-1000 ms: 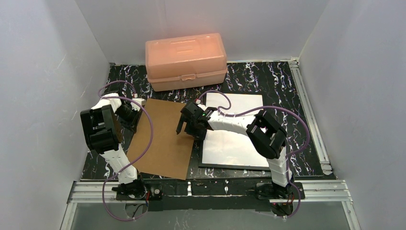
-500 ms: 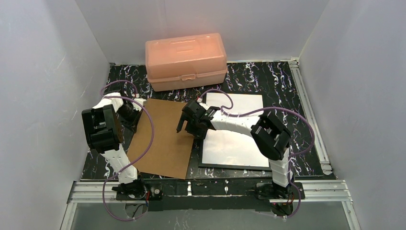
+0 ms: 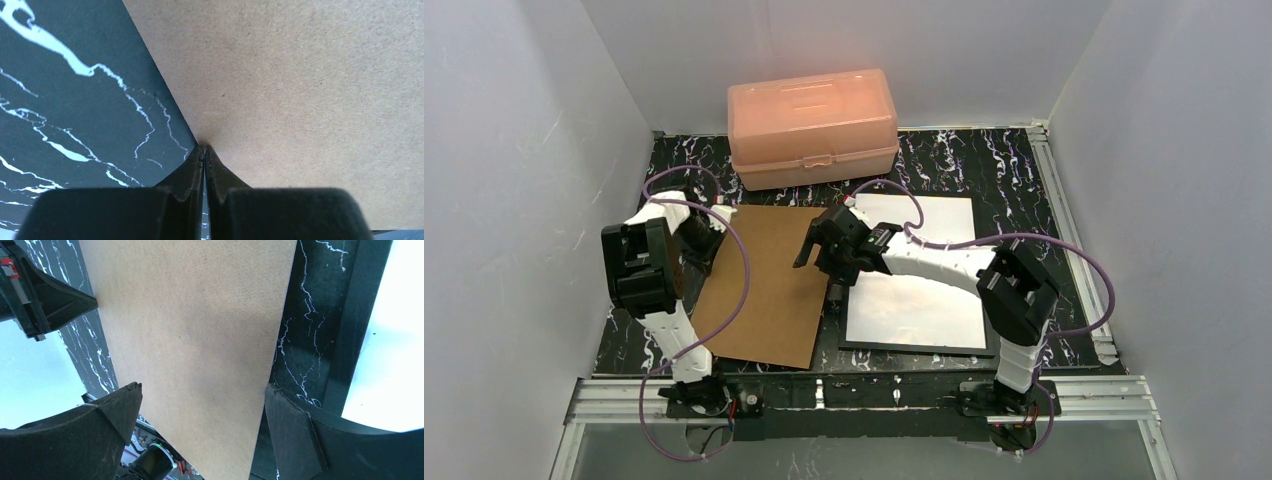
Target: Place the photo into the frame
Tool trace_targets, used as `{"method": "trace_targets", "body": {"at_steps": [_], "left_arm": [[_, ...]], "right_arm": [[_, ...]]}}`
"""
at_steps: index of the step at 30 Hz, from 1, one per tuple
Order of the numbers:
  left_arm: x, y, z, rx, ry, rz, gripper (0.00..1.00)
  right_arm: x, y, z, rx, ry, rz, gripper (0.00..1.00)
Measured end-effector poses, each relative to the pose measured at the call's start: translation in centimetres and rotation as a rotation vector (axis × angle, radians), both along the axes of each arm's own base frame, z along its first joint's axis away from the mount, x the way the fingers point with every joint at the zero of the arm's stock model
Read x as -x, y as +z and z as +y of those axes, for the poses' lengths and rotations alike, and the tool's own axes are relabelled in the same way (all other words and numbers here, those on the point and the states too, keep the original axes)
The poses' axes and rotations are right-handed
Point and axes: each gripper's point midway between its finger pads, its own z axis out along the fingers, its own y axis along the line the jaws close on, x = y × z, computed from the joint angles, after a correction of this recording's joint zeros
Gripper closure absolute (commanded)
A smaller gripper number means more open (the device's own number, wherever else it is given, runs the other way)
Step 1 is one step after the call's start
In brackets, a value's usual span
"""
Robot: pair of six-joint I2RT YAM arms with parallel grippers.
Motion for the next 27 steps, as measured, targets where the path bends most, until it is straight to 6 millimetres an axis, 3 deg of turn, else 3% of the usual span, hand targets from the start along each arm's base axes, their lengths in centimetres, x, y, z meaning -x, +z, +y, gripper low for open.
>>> {"method": "trace_targets", "body": {"at_steps": [8,18,27], "left_arm": [[-0.6,0.0,-2.5,-0.014,-0.091,0.010,1.00],[0.3,0.2,-9.9,0.130,-0.191,0.062,1.00],[1.3,0.8,-11.3,0.221,-0.168,0.100,1.00]], "right_arm": [[0.0,1.0,-2.4,-0.035,-0.052,-0.017,0.02],[-1.6,4.2,-5.5,-0.206,-0.149,-0.077,0.02],[-3.4,1.1,-11.6,-0.105,-0.205,-0.069,0.02]]}}
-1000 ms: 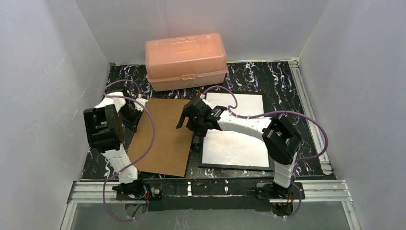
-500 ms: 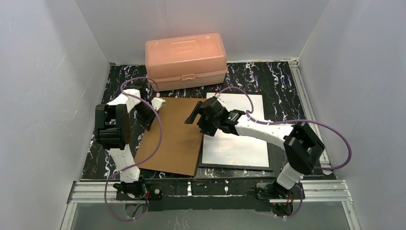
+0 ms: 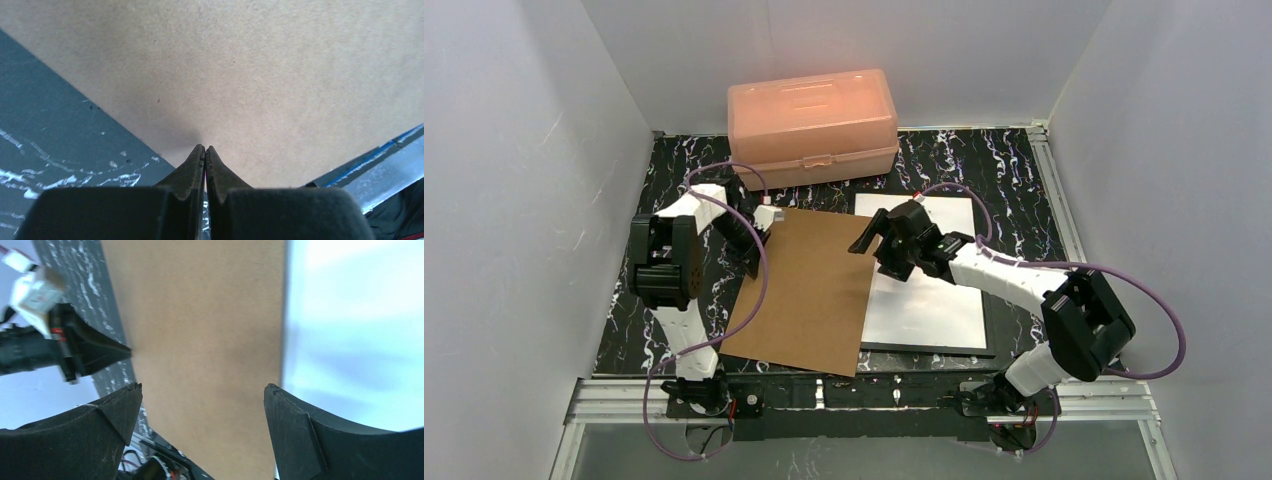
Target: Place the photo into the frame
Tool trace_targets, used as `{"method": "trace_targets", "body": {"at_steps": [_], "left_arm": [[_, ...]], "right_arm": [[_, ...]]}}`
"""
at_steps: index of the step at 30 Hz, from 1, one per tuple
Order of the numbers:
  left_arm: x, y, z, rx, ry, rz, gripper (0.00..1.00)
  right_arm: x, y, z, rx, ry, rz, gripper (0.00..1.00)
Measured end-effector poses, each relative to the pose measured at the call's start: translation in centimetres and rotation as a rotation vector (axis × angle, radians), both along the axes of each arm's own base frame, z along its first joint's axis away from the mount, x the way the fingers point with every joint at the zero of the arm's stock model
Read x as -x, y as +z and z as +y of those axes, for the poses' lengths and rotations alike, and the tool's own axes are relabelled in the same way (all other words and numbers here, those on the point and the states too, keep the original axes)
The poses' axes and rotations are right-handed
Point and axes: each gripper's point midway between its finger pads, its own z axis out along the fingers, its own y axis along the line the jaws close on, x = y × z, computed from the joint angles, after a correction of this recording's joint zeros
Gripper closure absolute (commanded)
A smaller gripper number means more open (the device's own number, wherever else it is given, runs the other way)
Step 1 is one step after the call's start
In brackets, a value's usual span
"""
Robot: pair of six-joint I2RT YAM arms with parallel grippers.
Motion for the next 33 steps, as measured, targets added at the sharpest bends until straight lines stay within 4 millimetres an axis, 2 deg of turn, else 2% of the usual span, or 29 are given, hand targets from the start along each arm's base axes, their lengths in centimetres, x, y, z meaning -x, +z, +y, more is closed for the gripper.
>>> {"method": "trace_targets", "body": {"at_steps": [2,5,8,10,12,14,16,19,26,33], "left_arm": [[-0.1,0.9,0.0,0.014,0.010,0.011,0.97],[-2.3,3.5,0.6,0.050,0.049,-0.044,0.85],[-4.2,6.0,2.5,0.064,0.099,-0.125,0.82],[-4.4,6.8,4.3,0.057,0.133,-0.157,0.83],[-4.0,6.2,5.8,0.032,0.157,-0.155,0.84],[-3.0,4.2,6.9,-0.008,0.164,-0.131,0.86],[-1.1,2.0,7.1,-0.032,0.157,-0.074,0.88],[0.5,0.0,6.9,-0.048,0.148,-0.010,0.91],[0.0,-0.7,6.6,-0.047,0.157,-0.024,0.95],[-0.2,-0.8,5.5,-0.047,0.147,-0.025,0.98]], "right_arm": [[0.2,-0.6,-0.8,0.039,0.028,0.004,0.05],[0.3,-1.0,-1.3,0.057,0.070,0.006,0.09],[0.7,-1.3,-1.5,0.058,0.119,0.009,0.15],[1.2,-1.7,-1.6,0.058,0.144,0.018,0.18],[1.6,-2.2,-1.7,0.061,0.165,0.026,0.20],[1.9,-2.5,-1.7,0.062,0.181,0.033,0.24],[1.9,-2.7,-1.5,0.058,0.192,0.031,0.26],[1.7,-3.0,-1.1,0.048,0.207,0.025,0.28],[1.5,-4.9,-0.6,0.056,0.217,0.050,0.31],[2.3,-6.8,-1.5,0.083,0.211,0.084,0.30]]}}
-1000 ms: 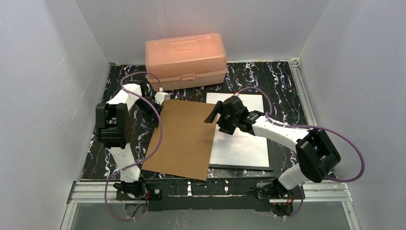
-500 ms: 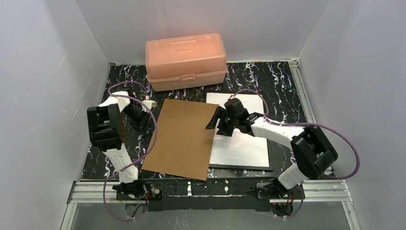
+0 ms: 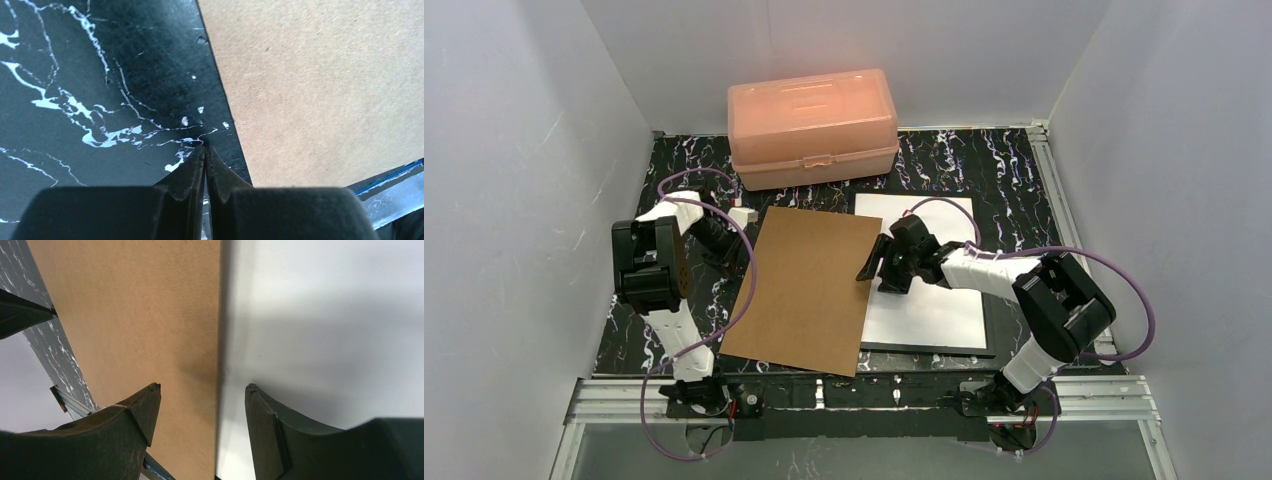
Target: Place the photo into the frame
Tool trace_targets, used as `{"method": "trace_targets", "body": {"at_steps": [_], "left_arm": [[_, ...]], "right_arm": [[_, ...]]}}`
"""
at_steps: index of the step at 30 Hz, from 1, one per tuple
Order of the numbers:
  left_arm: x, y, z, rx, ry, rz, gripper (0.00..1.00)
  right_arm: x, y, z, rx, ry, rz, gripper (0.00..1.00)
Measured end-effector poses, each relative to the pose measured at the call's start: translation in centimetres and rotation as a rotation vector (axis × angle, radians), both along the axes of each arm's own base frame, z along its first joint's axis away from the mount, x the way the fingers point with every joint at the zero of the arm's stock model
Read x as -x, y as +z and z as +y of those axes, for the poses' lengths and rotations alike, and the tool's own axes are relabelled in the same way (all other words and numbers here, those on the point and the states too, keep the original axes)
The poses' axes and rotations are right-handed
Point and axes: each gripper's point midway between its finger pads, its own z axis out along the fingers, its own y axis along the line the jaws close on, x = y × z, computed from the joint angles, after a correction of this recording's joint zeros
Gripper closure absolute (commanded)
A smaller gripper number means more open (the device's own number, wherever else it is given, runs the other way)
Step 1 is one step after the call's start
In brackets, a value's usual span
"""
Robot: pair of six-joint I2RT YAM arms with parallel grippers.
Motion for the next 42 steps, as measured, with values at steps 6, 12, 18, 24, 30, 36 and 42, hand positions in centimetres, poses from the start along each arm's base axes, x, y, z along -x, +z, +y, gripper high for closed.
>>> {"method": "trace_targets", "body": {"at_steps": [6,12,18,24,30,36,42], "left_arm": [[0.1,-0.1,-1.1,0.003,-0.012,0.006,0.99],[0.3,-0.1,-2.0,0.014,-0.013,0.015,1.00],[0.6,-0.2,-2.7,0.030,-0.017,0.024,1.00],[0.6,-0.2,-2.7,0.034,-0.021,0.023,1.00],[0.6,-0.2,-2.7,0.038,-0.029,0.021,1.00],[0.6,-0.2,-2.8,0.044,-0.031,0.020,1.00],[0.7,-0.1,-2.9,0.054,-0.032,0.024,1.00]], "right_arm": [[0.1,-0.4,0.2,-0.008,-0.012,0.006,0.30],[0.0,-0.3,1.0,-0.033,-0.007,-0.008,0.31],[-0.1,-0.3,1.5,-0.065,-0.022,-0.007,0.33],[-0.1,-0.1,2.1,-0.127,-0.040,-0.005,0.35],[-0.1,-0.1,2.2,-0.182,-0.075,0.002,0.39],[-0.1,2.0,2.2,-0.265,-0.094,-0.023,0.41],[-0.4,7.6,4.6,-0.456,-0.039,-0.120,0.43]]}}
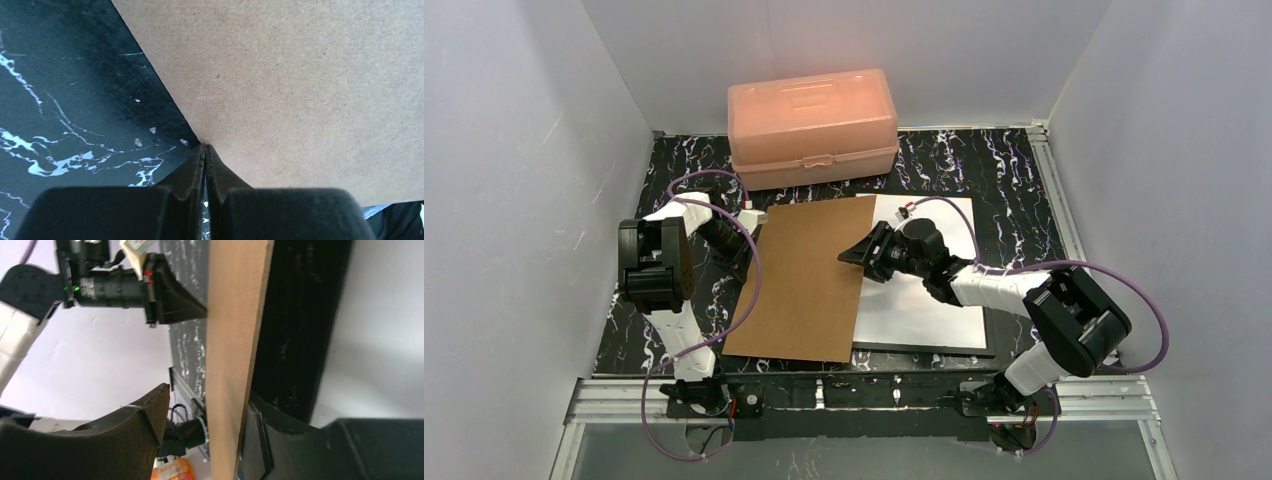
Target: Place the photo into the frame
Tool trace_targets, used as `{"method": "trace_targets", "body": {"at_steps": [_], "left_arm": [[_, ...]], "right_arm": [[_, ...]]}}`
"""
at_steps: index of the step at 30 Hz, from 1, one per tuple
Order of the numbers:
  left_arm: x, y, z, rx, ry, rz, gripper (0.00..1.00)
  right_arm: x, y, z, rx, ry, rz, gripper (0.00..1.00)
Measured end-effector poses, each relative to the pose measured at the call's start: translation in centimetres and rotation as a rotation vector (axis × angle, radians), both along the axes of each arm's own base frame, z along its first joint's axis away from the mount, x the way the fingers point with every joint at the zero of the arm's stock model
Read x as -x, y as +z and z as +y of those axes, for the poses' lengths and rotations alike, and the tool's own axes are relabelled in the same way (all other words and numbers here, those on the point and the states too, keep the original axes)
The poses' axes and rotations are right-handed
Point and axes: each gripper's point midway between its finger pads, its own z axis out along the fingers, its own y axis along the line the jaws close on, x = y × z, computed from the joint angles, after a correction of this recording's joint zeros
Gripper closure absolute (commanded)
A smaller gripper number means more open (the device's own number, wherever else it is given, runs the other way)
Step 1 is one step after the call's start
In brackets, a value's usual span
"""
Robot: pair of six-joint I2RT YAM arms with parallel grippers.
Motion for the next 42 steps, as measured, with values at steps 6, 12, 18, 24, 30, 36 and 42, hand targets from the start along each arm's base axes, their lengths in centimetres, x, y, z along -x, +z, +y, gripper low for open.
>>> {"method": "trace_targets", "body": {"at_steps": [6,12,18,24,30,36,42], "left_arm": [[0.3,0.0,-0.5,0.028,0.002,0.010,1.00],[0.6,0.2,-0.9,0.047,0.005,0.019,0.93],[0.9,1.6,-1.9,0.089,0.014,0.036,0.74],[-2.3,7.5,-2.2,0.149,0.040,-0.114,0.63],[-3.2,12.2,-2.6,0.213,0.057,-0.216,0.56],[-2.3,12.6,-3.9,0.252,0.050,-0.182,0.58],[-1.5,12.2,-6.7,0.268,-0.015,-0.145,0.60]], "right_arm": [[0.5,1.5,1.0,-0.059,0.036,-0.020,0.70],[0.7,0.5,0.1,0.030,0.028,0.004,0.99],[-1.5,3.5,-1.2,0.026,0.045,-0.049,0.99],[-5.3,7.6,-4.3,0.059,0.096,-0.123,0.99],[-5.7,9.5,-9.4,0.089,0.120,-0.147,0.99],[-5.7,11.0,-16.6,0.178,0.027,-0.139,0.99],[-4.1,14.4,-18.2,0.274,0.061,-0.232,0.99]]}}
